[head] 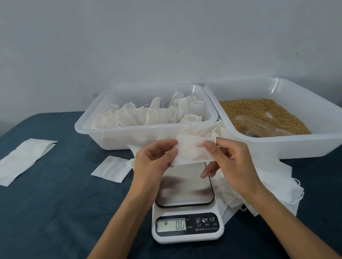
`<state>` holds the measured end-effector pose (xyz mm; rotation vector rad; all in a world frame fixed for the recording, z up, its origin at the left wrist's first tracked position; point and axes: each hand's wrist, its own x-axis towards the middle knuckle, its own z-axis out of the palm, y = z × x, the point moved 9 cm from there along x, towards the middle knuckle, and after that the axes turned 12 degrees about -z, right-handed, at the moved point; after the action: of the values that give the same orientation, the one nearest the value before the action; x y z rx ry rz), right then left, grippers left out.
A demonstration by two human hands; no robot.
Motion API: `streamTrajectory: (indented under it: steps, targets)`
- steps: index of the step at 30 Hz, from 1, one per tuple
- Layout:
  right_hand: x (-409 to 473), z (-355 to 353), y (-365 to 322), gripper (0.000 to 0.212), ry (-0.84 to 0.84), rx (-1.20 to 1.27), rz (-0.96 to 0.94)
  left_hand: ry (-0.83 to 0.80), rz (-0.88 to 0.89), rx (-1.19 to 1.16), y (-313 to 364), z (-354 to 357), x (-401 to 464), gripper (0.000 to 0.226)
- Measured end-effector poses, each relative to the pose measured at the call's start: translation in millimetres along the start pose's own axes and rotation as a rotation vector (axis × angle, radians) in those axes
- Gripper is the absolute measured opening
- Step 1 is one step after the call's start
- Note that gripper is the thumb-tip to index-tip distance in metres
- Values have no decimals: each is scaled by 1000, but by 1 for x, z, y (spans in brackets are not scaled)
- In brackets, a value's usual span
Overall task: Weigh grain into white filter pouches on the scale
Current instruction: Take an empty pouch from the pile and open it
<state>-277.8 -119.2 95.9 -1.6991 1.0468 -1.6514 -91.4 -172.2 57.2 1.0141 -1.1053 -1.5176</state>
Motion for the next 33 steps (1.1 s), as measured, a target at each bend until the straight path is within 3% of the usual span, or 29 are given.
streamTrajectory:
  steps: [6, 8, 11, 14, 16, 19, 21, 30, 33]
  targets:
    - [0, -5, -4, 43, -15, -7, 48, 107, 116, -4, 15, -11, -4, 16]
    - [-1, -1, -6, 43, -68, -22, 56, 103, 211, 102, 27, -5, -12, 13]
    - [-2, 7, -13, 40, -161, -53, 86, 18, 393, 501, 37, 24, -32, 55]
    - [2, 15, -28, 32, -233, -47, 118, -103, 416, 733, 24, 49, -39, 84]
    - [4, 21, -35, 39, -308, -33, 147, -102, 447, 770, 25, 56, -40, 79]
    - [8, 26, -39, 85, -451, -126, 167, -67, 519, 698, 35, 54, -45, 45]
    - [10, 28, -46, 101, -557, -252, 153, -97, 471, 647, 34, 52, -46, 36]
    - [18, 43, -70, 115, -866, -518, 213, -149, 396, 557, 31, 59, -48, 43]
    - [22, 47, -73, 108, -891, -574, 272, -167, 360, 470, 30, 61, -45, 33]
